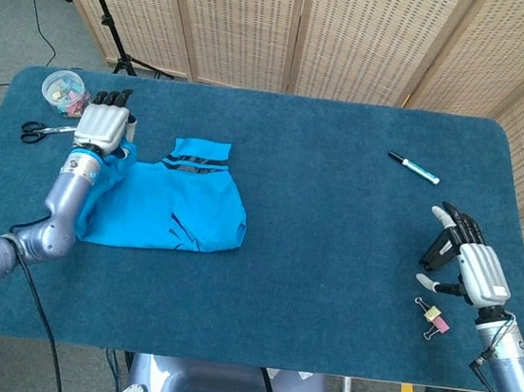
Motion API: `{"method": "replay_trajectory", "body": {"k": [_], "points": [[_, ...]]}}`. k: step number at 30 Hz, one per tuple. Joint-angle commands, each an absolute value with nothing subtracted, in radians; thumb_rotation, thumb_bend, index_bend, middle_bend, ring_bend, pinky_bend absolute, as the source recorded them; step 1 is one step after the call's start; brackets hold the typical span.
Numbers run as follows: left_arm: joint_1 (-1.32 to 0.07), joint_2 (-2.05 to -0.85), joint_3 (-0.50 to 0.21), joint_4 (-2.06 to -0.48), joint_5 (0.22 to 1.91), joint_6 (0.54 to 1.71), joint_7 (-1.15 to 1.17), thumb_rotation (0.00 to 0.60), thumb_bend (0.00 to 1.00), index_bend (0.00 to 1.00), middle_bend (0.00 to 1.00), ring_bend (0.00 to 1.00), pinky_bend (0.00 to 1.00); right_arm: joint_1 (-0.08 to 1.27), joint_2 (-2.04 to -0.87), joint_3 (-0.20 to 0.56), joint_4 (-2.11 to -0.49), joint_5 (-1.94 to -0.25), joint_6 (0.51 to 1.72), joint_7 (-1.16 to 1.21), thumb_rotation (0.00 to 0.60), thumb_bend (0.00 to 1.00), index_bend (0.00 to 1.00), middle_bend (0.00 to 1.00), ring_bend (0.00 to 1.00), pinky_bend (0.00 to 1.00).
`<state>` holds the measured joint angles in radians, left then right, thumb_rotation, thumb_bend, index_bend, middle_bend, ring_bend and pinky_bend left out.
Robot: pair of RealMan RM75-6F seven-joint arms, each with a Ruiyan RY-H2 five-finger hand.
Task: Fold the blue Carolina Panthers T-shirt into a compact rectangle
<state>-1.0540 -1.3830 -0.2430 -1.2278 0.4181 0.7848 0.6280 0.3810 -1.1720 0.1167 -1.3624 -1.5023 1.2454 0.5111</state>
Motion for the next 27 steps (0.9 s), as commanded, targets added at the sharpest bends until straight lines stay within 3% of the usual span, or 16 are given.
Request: {"method": "replay_trajectory", "body": {"k": [1, 11, 27], "points": [[-1.103, -1.435, -0.237, -1.222, 0.376, 0.816, 0.678, 0.600, 0.72, 0.79, 0.00, 0.00, 0.00, 0.382, -1.169, 0.116, -1.359, -1.504, 1.244, 0.521, 0.600, 0.00, 0.00, 0.00, 0.00, 0.00], [-1.162, -1.554, -0.231, -1.125, 0.355, 0.819, 0.728, 0.600, 0.72, 0.79, 0.00, 0.00, 0.00, 0.384, -1.166, 0.113, -1.352, -1.508, 1.243, 0.547, 0.600, 0.00, 0.00, 0.00, 0.00, 0.00], [-1.201, -1.766, -0.251, -0.829, 0.531, 0.690, 0.599, 0.600, 0.70, 0.79, 0.00, 0.00, 0.00, 0.385, -1.165, 0.118, -1.337, -1.492, 1.234, 0.568, 0.600, 0.00, 0.00, 0.00, 0.00, 0.00]]}}
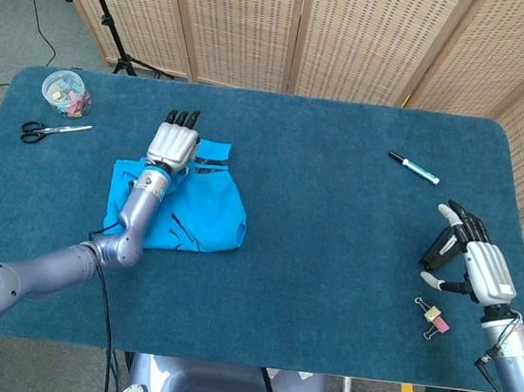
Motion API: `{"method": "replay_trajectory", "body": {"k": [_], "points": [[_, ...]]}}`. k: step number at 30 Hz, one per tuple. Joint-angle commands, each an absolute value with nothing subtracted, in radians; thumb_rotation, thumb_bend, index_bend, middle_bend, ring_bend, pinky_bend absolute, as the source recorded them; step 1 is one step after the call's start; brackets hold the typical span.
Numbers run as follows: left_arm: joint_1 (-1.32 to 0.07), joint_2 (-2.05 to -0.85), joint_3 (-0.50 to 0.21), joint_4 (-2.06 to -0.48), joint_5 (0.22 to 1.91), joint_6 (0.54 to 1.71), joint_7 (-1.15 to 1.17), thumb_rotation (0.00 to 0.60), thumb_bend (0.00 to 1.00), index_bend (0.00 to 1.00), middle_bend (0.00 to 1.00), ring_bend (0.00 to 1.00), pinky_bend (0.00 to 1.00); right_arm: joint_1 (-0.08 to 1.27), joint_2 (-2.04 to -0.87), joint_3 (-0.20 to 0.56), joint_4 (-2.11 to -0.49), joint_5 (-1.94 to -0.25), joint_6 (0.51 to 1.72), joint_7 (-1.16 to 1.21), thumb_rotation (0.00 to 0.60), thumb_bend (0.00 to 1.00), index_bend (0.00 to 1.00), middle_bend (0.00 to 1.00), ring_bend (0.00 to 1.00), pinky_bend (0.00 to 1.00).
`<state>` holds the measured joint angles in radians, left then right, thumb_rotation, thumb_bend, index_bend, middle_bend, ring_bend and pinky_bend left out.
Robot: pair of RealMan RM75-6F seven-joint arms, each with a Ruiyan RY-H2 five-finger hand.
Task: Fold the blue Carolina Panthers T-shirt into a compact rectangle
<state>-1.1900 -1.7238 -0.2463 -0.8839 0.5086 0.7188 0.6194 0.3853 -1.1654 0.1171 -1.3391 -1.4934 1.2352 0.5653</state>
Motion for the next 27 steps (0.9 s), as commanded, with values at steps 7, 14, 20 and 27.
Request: {"method": "replay_trajectory", "body": {"k": [7, 14, 20, 27], "points": [[-1.212, -1.839, -0.267, -0.716, 0.606, 0.646, 0.529, 0.600, 0.68, 0.79, 0.00, 0.00, 0.00, 0.386, -1.165, 0.120, -1.327, -1.484, 1.227, 0.580, 0.600, 0.00, 0.00, 0.00, 0.00, 0.00], [-1.221, -1.890, -0.279, -0.639, 0.707, 0.621, 0.439, 0.600, 0.67, 0.79, 0.00, 0.00, 0.00, 0.387, -1.165, 0.122, -1.323, -1.478, 1.222, 0.586, 0.600, 0.00, 0.00, 0.00, 0.00, 0.00], [-1.231, -1.935, -0.289, -0.573, 0.757, 0.590, 0.400, 0.600, 0.65, 0.79, 0.00, 0.00, 0.00, 0.388, -1.164, 0.122, -1.319, -1.478, 1.218, 0.592, 0.600, 0.00, 0.00, 0.00, 0.00, 0.00], [-1.224, -1.952, -0.306, -0.552, 0.826, 0.580, 0.313, 0.600, 0.33, 0.30, 0.00, 0.00, 0.00, 0.389, -1.165, 0.122, -1.315, -1.477, 1.214, 0.597, 0.600, 0.00, 0.00, 0.00, 0.00, 0.00]]}}
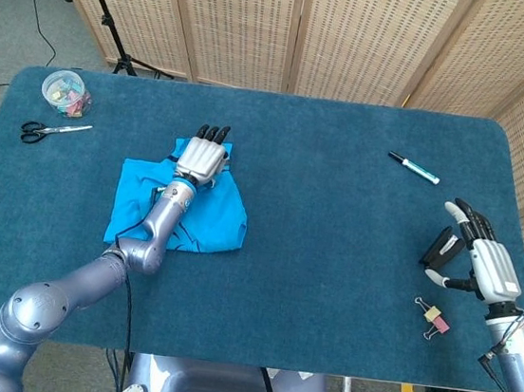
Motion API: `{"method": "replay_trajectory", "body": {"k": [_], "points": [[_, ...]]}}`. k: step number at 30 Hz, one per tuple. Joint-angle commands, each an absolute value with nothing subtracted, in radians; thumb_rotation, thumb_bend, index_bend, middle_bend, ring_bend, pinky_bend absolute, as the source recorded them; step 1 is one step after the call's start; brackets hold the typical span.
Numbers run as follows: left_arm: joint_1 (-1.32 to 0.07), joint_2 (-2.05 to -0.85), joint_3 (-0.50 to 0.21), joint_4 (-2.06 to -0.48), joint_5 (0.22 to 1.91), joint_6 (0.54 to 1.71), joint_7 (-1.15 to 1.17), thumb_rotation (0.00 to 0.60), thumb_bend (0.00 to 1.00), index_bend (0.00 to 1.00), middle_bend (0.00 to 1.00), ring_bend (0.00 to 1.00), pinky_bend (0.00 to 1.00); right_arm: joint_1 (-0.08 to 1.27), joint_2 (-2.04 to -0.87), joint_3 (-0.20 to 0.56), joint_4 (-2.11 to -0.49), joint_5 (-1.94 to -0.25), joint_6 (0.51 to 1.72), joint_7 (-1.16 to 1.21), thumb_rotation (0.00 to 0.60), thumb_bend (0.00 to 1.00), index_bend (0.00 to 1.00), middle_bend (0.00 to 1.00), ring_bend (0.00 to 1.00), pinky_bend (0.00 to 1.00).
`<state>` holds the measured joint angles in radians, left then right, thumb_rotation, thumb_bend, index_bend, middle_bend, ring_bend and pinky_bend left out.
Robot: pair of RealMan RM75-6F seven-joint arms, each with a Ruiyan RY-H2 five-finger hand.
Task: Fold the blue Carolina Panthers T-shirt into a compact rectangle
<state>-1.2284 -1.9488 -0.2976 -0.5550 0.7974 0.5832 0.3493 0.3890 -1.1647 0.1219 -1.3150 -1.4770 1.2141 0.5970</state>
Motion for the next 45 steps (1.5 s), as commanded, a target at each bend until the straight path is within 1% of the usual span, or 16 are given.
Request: {"method": "replay_trajectory", "body": {"k": [1, 3, 4, 5, 6, 8, 14, 18, 20, 23, 27, 33, 39, 45], "points": [[-1.222, -1.950, -0.308, -0.555, 0.836, 0.580, 0.299, 0.600, 0.29, 0.24, 0.00, 0.00, 0.00, 0.389, -1.165, 0.122, -1.315, -1.478, 1.214, 0.598, 0.600, 0.00, 0.00, 0.00, 0.00, 0.00], [-1.216, -1.943, -0.312, -0.564, 0.858, 0.583, 0.268, 0.600, 0.17, 0.07, 0.00, 0.00, 0.00, 0.389, -1.165, 0.122, -1.315, -1.478, 1.215, 0.597, 0.600, 0.00, 0.00, 0.00, 0.00, 0.00], [-1.212, -1.937, -0.314, -0.573, 0.873, 0.584, 0.247, 0.600, 0.13, 0.03, 0.00, 0.00, 0.00, 0.388, -1.164, 0.122, -1.315, -1.478, 1.216, 0.597, 0.600, 0.00, 0.00, 0.00, 0.00, 0.00], [-1.208, -1.931, -0.316, -0.582, 0.885, 0.587, 0.229, 0.600, 0.07, 0.00, 0.00, 0.00, 0.00, 0.388, -1.164, 0.122, -1.316, -1.478, 1.216, 0.597, 0.600, 0.00, 0.00, 0.00, 0.00, 0.00], [-1.202, -1.921, -0.316, -0.595, 0.903, 0.591, 0.205, 0.600, 0.02, 0.00, 0.00, 0.00, 0.00, 0.388, -1.164, 0.121, -1.317, -1.479, 1.217, 0.595, 0.600, 0.00, 0.00, 0.00, 0.00, 0.00], [-1.192, -1.908, -0.315, -0.614, 0.929, 0.598, 0.175, 0.600, 0.00, 0.00, 0.00, 0.00, 0.00, 0.387, -1.164, 0.121, -1.318, -1.480, 1.218, 0.593, 0.600, 0.00, 0.00, 0.00, 0.00, 0.00], [-1.158, -1.860, -0.318, -0.670, 0.980, 0.623, 0.103, 0.600, 0.00, 0.00, 0.00, 0.00, 0.00, 0.386, -1.163, 0.119, -1.325, -1.484, 1.223, 0.585, 0.600, 0.00, 0.00, 0.00, 0.00, 0.00], [-1.112, -1.794, -0.319, -0.745, 1.016, 0.667, 0.050, 0.600, 0.00, 0.00, 0.00, 0.00, 0.00, 0.385, -1.164, 0.117, -1.326, -1.486, 1.224, 0.580, 0.600, 0.00, 0.00, 0.00, 0.00, 0.01], [-1.090, -1.758, -0.330, -0.781, 1.035, 0.698, 0.004, 0.600, 0.00, 0.00, 0.00, 0.00, 0.00, 0.385, -1.165, 0.116, -1.326, -1.488, 1.224, 0.574, 0.600, 0.00, 0.00, 0.00, 0.00, 0.01], [-1.074, -1.724, -0.336, -0.808, 1.057, 0.711, -0.040, 0.600, 0.00, 0.00, 0.00, 0.00, 0.00, 0.386, -1.168, 0.115, -1.331, -1.490, 1.225, 0.564, 0.600, 0.00, 0.00, 0.00, 0.00, 0.00], [-1.065, -1.705, -0.352, -0.834, 1.059, 0.706, -0.087, 0.600, 0.00, 0.00, 0.00, 0.00, 0.00, 0.387, -1.171, 0.113, -1.338, -1.495, 1.228, 0.545, 0.600, 0.00, 0.00, 0.00, 0.00, 0.00], [-1.020, -1.664, -0.343, -0.870, 1.045, 0.727, -0.071, 0.600, 0.00, 0.00, 0.00, 0.00, 0.00, 0.387, -1.174, 0.110, -1.338, -1.495, 1.226, 0.536, 0.600, 0.00, 0.00, 0.00, 0.00, 0.00], [-0.924, -1.577, -0.302, -0.932, 1.004, 0.711, -0.050, 0.600, 0.00, 0.09, 0.00, 0.00, 0.00, 0.389, -1.175, 0.108, -1.337, -1.499, 1.227, 0.538, 0.600, 0.00, 0.00, 0.00, 0.00, 0.00], [-0.856, -1.571, -0.263, -0.919, 1.044, 0.718, -0.127, 0.600, 0.00, 0.16, 0.00, 0.00, 0.00, 0.390, -1.177, 0.106, -1.341, -1.502, 1.226, 0.530, 0.600, 0.00, 0.00, 0.00, 0.00, 0.01]]}}
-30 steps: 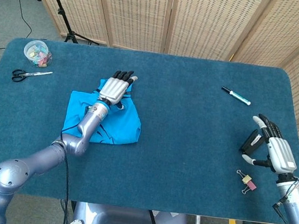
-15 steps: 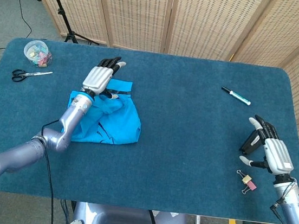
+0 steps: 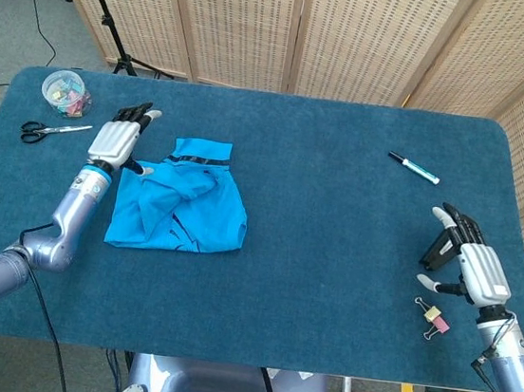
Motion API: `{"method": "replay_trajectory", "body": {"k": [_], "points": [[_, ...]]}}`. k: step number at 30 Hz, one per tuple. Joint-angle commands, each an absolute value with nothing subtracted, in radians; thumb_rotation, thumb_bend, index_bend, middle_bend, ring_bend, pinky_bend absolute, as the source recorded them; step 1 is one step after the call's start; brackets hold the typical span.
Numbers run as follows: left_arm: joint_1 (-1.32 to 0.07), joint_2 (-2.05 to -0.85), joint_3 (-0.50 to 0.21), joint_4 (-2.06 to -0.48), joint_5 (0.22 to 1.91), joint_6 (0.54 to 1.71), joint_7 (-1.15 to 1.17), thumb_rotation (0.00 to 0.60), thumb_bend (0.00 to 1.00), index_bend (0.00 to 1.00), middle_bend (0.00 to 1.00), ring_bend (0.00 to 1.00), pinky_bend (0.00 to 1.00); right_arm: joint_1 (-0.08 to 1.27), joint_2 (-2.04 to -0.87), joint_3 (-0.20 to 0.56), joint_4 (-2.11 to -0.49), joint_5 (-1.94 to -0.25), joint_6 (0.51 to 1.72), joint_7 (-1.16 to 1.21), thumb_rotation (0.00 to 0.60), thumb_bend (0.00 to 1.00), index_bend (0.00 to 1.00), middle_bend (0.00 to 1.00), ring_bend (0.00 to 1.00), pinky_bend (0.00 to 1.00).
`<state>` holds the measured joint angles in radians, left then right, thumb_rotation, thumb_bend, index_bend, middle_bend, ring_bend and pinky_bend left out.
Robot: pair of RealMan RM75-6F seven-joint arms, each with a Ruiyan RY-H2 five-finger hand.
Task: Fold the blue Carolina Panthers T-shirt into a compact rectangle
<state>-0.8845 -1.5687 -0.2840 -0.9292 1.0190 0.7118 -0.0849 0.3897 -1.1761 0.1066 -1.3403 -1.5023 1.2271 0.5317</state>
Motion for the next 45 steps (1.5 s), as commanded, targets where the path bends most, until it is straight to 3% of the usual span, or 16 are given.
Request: {"method": "replay_trajectory", "body": {"k": [1, 17, 23, 35, 45], "points": [[-0.844, -1.578, -0.255, -0.907, 1.057, 0.720, -0.151, 0.600, 0.00, 0.17, 0.00, 0.00, 0.00, 0.391, -1.178, 0.106, -1.341, -1.502, 1.225, 0.528, 0.600, 0.00, 0.00, 0.00, 0.00, 0.00], [-0.806, -1.688, -0.211, -0.735, 1.179, 0.706, -0.331, 0.600, 0.09, 0.34, 0.00, 0.00, 0.00, 0.392, -1.177, 0.105, -1.341, -1.501, 1.225, 0.531, 0.600, 0.00, 0.00, 0.00, 0.00, 0.00], [-0.816, -1.722, -0.216, -0.691, 1.199, 0.702, -0.357, 0.600, 0.11, 0.36, 0.00, 0.00, 0.00, 0.392, -1.177, 0.104, -1.340, -1.503, 1.225, 0.531, 0.600, 0.00, 0.00, 0.00, 0.00, 0.00], [-0.825, -1.768, -0.220, -0.627, 1.222, 0.695, -0.389, 0.600, 0.29, 0.41, 0.00, 0.00, 0.00, 0.393, -1.177, 0.104, -1.338, -1.502, 1.223, 0.535, 0.600, 0.00, 0.00, 0.00, 0.00, 0.00], [-0.837, -1.793, -0.225, -0.593, 1.234, 0.684, -0.404, 0.600, 0.33, 0.43, 0.00, 0.00, 0.00, 0.394, -1.178, 0.103, -1.337, -1.501, 1.223, 0.534, 0.600, 0.00, 0.00, 0.00, 0.00, 0.00]]}}
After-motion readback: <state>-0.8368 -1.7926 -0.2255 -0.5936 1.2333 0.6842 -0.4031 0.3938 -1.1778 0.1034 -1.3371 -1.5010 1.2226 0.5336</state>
